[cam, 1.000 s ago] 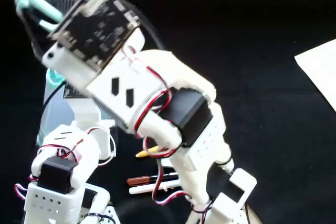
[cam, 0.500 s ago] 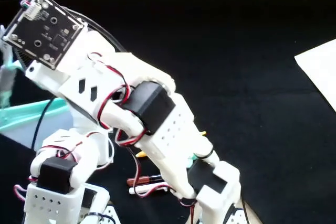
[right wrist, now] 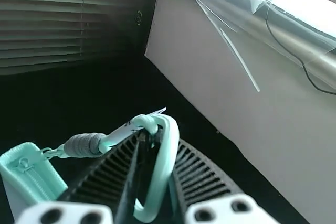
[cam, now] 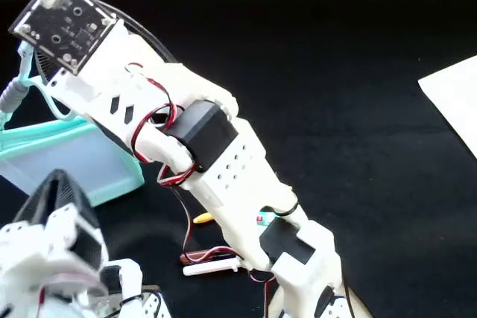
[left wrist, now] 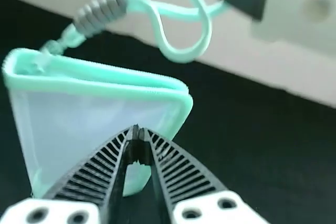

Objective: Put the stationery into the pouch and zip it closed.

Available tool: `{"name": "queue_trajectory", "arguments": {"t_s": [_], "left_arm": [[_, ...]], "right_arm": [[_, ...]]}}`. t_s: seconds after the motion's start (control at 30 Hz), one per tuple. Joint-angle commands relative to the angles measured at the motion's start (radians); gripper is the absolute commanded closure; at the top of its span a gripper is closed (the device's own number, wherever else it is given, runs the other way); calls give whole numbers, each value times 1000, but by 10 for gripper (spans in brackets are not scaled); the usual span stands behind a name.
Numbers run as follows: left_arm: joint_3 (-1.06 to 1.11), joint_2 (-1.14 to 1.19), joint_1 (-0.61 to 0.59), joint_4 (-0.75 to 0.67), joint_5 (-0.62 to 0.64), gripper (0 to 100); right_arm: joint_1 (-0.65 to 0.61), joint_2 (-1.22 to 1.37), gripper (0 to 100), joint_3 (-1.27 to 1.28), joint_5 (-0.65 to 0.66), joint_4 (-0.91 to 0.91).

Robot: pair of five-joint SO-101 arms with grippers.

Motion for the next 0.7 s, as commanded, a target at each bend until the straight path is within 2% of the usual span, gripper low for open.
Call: {"name": "queue_trajectory", "arguments": {"t_s": [0.0, 0.17, 0.27, 0.43, 0.53, 0.67], "left_arm": [[-93, -8, -50, 9, 0, 990], [-173, -8, -122, 31, -9, 989], [-222, -5, -157, 37, -100, 989], [-289, 2, -242, 26, -206, 989], [-295, 28, -343, -44, -218, 988], [-297, 159, -541, -178, -216, 922]], "right_arm": [[12, -8, 992, -28, -41, 18], [8, -8, 992, -24, -48, 93], [8, -8, 992, -21, -49, 113], [8, -7, 992, -21, -127, 117], [8, -7, 992, -24, -130, 114], [8, -8, 992, -28, -130, 114]]}}
